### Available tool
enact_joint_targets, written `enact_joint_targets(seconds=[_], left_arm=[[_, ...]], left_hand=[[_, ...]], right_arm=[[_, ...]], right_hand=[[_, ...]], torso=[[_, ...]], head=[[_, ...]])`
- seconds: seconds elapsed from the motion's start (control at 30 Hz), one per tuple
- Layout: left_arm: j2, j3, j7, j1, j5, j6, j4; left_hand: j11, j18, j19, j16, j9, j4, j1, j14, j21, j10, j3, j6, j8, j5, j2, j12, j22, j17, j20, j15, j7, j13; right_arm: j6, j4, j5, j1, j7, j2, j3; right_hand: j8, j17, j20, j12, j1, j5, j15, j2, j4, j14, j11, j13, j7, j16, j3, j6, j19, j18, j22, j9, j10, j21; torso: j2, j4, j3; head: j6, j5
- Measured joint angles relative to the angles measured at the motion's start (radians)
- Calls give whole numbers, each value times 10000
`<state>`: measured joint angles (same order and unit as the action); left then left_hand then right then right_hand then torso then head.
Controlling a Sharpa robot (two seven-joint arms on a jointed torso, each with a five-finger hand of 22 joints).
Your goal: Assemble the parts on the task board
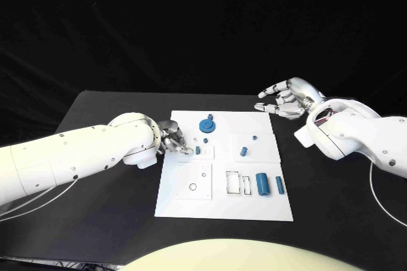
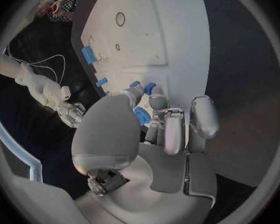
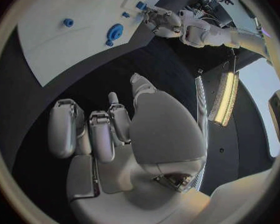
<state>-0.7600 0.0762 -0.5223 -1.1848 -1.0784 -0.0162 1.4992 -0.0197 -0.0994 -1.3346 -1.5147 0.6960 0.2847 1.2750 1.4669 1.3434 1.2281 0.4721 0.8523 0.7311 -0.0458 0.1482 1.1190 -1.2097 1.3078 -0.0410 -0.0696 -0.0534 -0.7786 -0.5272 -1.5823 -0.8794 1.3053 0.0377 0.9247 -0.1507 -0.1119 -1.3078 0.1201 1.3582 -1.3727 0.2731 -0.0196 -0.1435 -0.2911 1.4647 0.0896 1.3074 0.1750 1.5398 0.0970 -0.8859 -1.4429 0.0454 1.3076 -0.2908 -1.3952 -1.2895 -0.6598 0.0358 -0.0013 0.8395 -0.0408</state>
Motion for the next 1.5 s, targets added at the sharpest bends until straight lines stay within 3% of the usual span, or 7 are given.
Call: enact_joint_targets(seconds=[0.2,0.4,0.63,0.7,0.87,1.13,1.5], left_arm=[[11,-1,1,-2,71,-5,-15],[-3,4,1,-1,211,-30,-14],[-45,-12,-18,1,498,-71,19],[-56,-22,-20,2,594,-76,49],[-107,-61,1,3,913,-78,186],[-296,-307,20,-20,1326,-31,301],[-237,-506,39,-661,1857,835,-182]], left_hand=[[3,0,0,0,-71,-76,117,0,0,0,1028,-56,119,-10,112,-1,-14,-1,0,0,17,54],[38,-1,0,-31,-87,372,140,0,41,33,1537,-331,454,-39,126,-1,-45,-1,0,0,-41,114],[75,0,1,-31,-17,215,-55,0,41,69,1892,-391,636,-39,257,-6,-54,-2,0,1,-71,128],[76,0,0,-31,-31,-390,-180,0,40,69,2498,-407,627,-39,306,-7,-61,-2,0,1,-87,128],[76,0,1,-31,-46,-390,-208,0,40,69,2499,-466,690,-39,334,-7,-66,-2,0,1,-108,153],[76,-1,1,-31,-38,-391,-299,-1,40,69,2499,-483,741,-39,346,-7,-68,-2,0,1,-125,221],[76,-1,1,-74,-29,-393,-366,-1,78,69,2500,-484,744,-39,413,-7,-116,-3,0,2,-127,235]], right_arm=[[0,-5,-1,0,0,6,0],[1,-9,-3,0,0,12,0],[5,-9,-5,0,0,14,0],[5,-8,-5,-1,0,14,0],[7,-1,-7,-2,0,11,0],[8,9,-10,-5,0,4,0],[11,39,-12,-16,0,-22,-1]], right_hand=[[0,1,0,0,0,0,0,0,0,0,0,0,0,0,0,0,0,0,-1,0,0,0],[-40,1,0,0,0,0,0,0,0,0,0,0,0,0,0,0,0,1,-2,14,0,0],[-40,2,0,0,0,40,0,0,0,0,0,0,0,0,0,0,0,0,-2,13,0,0],[-40,2,0,0,0,40,0,0,0,0,0,0,0,0,0,0,0,0,-2,13,0,0],[-40,2,0,0,0,40,0,0,0,0,0,0,0,0,0,0,0,0,-3,13,0,0],[-40,3,0,0,0,39,0,0,0,0,0,-1,0,0,0,0,0,0,-3,13,0,36],[-39,4,0,0,0,79,0,0,0,0,0,-1,0,0,0,0,0,0,5,12,0,36]], torso=[[2,-2,3],[4,-4,3],[5,0,0],[6,1,-1],[10,0,-1],[12,4,1],[11,4,1]], head=[[0,4],[-15,4],[-25,5],[-30,5],[-42,5],[-69,-9],[-96,-26]])
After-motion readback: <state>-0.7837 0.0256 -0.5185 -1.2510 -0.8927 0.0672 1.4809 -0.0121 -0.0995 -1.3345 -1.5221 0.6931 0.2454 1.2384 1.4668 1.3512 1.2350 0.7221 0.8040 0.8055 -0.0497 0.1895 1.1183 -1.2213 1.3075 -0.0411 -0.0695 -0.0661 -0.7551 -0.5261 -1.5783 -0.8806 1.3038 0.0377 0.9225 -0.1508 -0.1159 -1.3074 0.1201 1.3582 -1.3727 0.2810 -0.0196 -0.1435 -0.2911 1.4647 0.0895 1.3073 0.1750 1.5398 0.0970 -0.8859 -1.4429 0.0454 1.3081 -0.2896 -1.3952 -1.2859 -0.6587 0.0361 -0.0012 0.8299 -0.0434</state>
